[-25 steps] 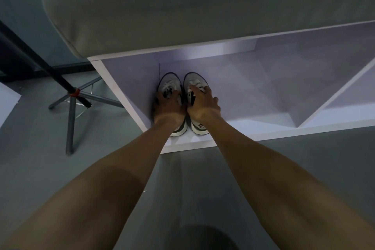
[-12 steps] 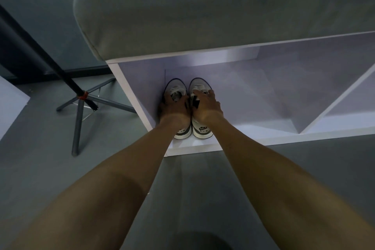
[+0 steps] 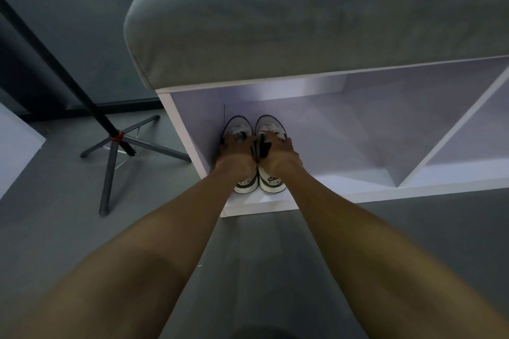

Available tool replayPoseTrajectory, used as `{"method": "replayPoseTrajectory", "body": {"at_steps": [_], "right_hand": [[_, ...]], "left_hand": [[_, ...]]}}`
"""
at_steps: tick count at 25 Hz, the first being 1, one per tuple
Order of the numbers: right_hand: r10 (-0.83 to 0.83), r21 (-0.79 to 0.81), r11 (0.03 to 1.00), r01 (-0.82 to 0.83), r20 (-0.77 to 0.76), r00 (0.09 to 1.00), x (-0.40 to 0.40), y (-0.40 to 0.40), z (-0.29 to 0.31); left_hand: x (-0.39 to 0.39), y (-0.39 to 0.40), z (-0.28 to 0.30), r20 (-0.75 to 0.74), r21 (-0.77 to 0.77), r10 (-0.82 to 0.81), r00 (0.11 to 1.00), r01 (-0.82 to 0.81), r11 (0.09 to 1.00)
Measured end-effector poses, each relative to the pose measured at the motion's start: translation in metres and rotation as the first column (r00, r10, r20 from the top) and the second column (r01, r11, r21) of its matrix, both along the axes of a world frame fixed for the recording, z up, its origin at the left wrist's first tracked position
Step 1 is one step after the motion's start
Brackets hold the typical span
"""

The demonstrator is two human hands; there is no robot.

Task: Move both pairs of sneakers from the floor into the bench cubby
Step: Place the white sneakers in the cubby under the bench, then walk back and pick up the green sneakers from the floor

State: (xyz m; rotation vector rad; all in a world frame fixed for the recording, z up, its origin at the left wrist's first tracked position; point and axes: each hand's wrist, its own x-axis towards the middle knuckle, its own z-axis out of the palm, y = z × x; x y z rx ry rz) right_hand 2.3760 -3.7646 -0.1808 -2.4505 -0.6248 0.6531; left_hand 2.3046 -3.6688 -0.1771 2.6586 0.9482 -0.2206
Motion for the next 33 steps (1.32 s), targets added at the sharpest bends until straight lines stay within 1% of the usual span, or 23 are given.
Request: {"method": "replayPoseTrajectory", "body": {"at_steps": [3,5,9,13,14,16,19,20,22,24,26,29,31,33], "right_hand": [[0.02,-0.009,1.0,-0.019,0.073,0.997,-0.003,-0.009,0.007],[0.015,-0.015,1.0,-0.013,0.1,0.995,-0.001,-0.017,0.01],[0.051,-0.015,0.999,-0.049,0.165,0.985,-0.007,-0.034,0.015],[0.025,0.011,1.0,-0.029,0.291,0.957,-0.038,-0.051,0.036],[0.028,-0.007,1.0,-0.027,0.303,0.953,-0.048,-0.056,0.043],[0.076,-0.097,0.994,-0.051,0.284,0.956,-0.07,-0.07,0.064],[0.171,-0.281,0.952,-0.119,0.167,0.971,-0.108,-0.095,0.112],[0.201,-0.326,0.934,-0.148,0.137,0.97,-0.123,-0.102,0.133],[0.272,-0.366,0.904,-0.221,0.095,0.957,-0.153,-0.101,0.186],[0.348,-0.354,0.885,-0.302,0.073,0.935,-0.188,-0.081,0.249],[0.44,-0.33,0.855,-0.399,0.056,0.896,-0.227,-0.047,0.322],[0.608,-0.283,0.774,-0.566,0.082,0.79,-0.288,0.022,0.444],[0.707,-0.248,0.702,-0.667,0.133,0.695,-0.329,0.073,0.526],[0.778,-0.232,0.628,-0.743,0.187,0.6,-0.378,0.129,0.612]], "left_hand": [[-0.004,-0.005,0.008,-0.014,0.119,-0.055,0.998,0.056,0.991],[-0.003,-0.003,0.009,-0.04,0.148,-0.088,0.995,0.093,0.985],[-0.009,-0.013,0.014,-0.056,0.118,-0.157,0.986,0.163,0.98],[-0.038,-0.041,0.031,0.004,0.084,-0.115,0.993,0.115,0.99],[-0.047,-0.05,0.037,0.006,0.083,-0.123,0.992,0.122,0.989],[-0.074,-0.065,0.053,-0.022,0.074,-0.157,0.987,0.158,0.985],[-0.13,-0.073,0.1,-0.097,0.059,-0.121,0.988,0.127,0.99],[-0.15,-0.07,0.122,-0.125,0.053,-0.09,0.988,0.097,0.994],[-0.19,-0.057,0.179,-0.189,0.037,-0.01,0.982,0.018,0.999],[-0.232,-0.041,0.247,-0.221,0.046,0.079,0.972,-0.07,0.996],[-0.276,-0.022,0.319,-0.215,0.061,0.171,0.962,-0.161,0.985],[-0.351,0.02,0.439,-0.184,0.066,0.291,0.939,-0.283,0.957],[-0.407,0.056,0.519,-0.161,0.082,0.354,0.921,-0.345,0.935],[-0.468,0.095,0.599,-0.159,0.112,0.45,0.879,-0.437,0.892]]}}
